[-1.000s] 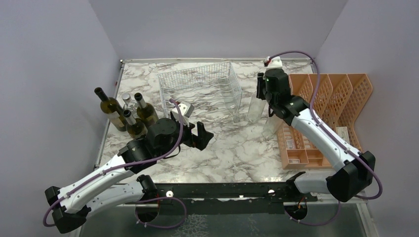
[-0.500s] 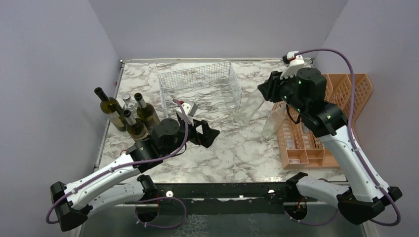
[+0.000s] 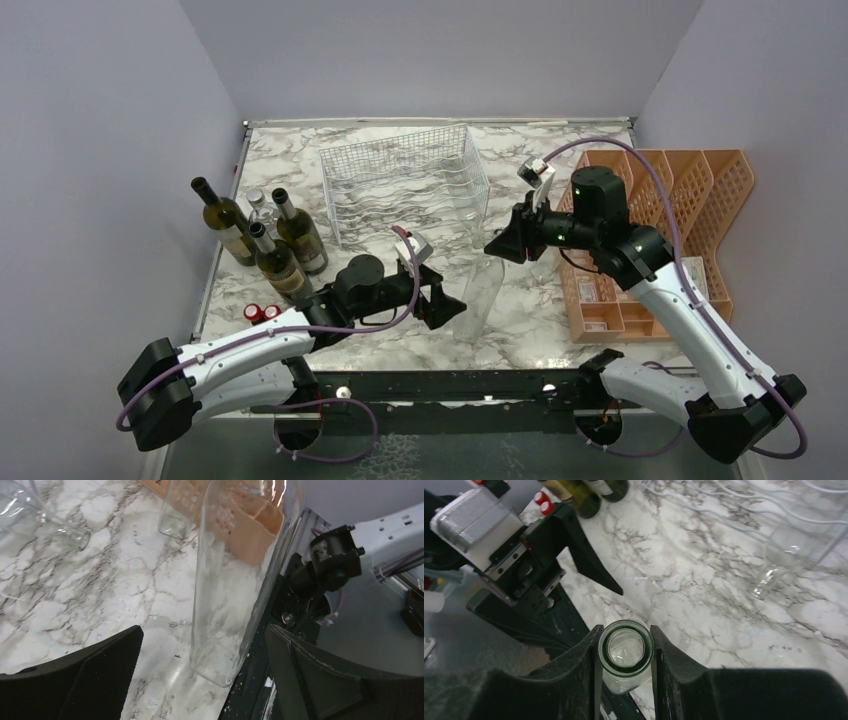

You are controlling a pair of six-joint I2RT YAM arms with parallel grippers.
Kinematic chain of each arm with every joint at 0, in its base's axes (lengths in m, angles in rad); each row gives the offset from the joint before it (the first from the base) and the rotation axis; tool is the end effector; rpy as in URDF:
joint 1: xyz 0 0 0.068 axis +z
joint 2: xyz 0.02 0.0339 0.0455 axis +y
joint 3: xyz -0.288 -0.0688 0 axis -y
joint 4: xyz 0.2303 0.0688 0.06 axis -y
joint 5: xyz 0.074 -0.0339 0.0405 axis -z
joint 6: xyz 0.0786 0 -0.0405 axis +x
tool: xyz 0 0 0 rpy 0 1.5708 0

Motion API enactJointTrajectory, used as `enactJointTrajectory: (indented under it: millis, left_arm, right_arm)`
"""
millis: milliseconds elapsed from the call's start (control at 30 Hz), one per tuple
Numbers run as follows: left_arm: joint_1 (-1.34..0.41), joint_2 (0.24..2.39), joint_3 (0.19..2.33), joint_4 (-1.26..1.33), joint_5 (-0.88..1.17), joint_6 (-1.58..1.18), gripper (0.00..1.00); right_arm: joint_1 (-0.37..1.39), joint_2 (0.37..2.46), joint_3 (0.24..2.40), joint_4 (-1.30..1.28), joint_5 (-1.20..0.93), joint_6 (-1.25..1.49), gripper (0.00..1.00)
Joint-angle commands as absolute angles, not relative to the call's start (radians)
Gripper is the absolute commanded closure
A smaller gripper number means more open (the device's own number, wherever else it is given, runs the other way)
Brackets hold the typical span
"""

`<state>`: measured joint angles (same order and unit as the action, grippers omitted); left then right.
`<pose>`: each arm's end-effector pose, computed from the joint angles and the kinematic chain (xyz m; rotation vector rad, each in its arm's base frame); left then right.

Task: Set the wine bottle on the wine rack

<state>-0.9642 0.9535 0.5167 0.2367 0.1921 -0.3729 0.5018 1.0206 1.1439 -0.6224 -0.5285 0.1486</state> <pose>0.1219 -0.2020 0.2752 0.6993 1.7803 -1.1105 0.1696 0.1382 0.3790 -0.7025 2.0122 0.9388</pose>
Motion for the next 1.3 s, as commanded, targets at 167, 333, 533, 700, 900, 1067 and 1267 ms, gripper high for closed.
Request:
enactJointTrajectory:
  millis: [167,333,533,700,900,1067,1267]
  left_arm:
    - [-0.967,0.989,0.457,0.497,0.437,-0.321,0.01]
    - [-0.966,0.99,0.443,0.519,0.473,-0.291,0.09]
    - [-0.97,0.985,0.443,0.558,0.577,-0.297,0.29]
    - [-0.98,0.979,0.442,0.565,0.575,-0.287,0.32]
    - [-0.994,1.011,0.468,0.567,0.594,-0.254,0.24]
    - [-1.004,1.059,0.504,0.572,0.579,-0.25,0.09]
    - [-1.005,1.063,0.522,0.575,0.51,-0.244,0.36]
  right_arm:
    - [0.499,1.04,1.13,-0.44,-0.825,0.147,0.99]
    - [0.499,1.04,1.136,-0.381,-0.903,0.17,0.99]
    - [0.499,1.032,1.157,-0.346,-0.951,0.185,0.99]
    - [0.5,1.02,1.165,-0.335,-0.955,0.201,0.99]
    - [0.5,1.003,1.154,-0.316,-0.943,0.225,0.99]
    - [0.5,0.993,1.142,-0.31,-0.923,0.236,0.99]
    - [0.5,0.977,1.134,-0.33,-0.895,0.232,0.99]
